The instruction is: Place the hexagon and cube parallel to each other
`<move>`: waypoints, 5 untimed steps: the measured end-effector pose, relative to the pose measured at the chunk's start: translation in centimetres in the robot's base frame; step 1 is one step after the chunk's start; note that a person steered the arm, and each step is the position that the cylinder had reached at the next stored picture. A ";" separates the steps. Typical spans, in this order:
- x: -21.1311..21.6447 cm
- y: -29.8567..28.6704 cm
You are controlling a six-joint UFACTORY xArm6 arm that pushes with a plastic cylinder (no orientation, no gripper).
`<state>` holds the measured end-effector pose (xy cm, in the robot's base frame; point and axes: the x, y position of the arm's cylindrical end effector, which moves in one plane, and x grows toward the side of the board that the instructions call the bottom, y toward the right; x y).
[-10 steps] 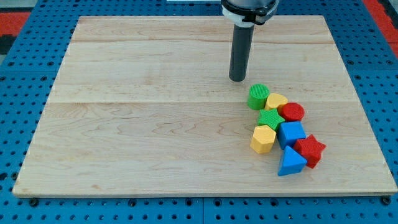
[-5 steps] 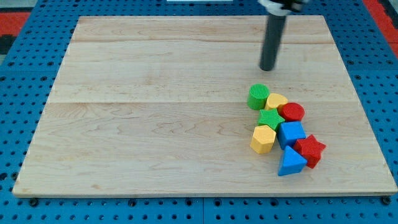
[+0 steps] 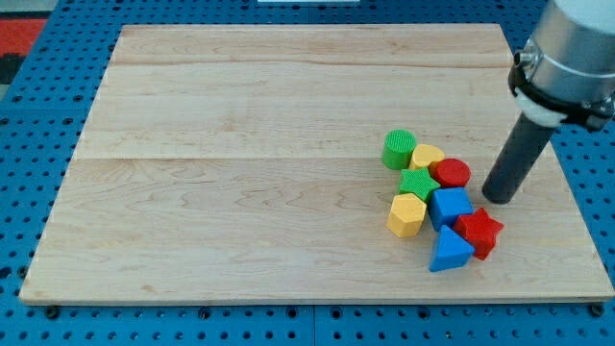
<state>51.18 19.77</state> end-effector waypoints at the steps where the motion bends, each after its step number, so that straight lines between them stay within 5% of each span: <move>1: 2.3 -4.2; 2: 2.0 -10.8; 5: -1.1 -12.2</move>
<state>50.07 7.61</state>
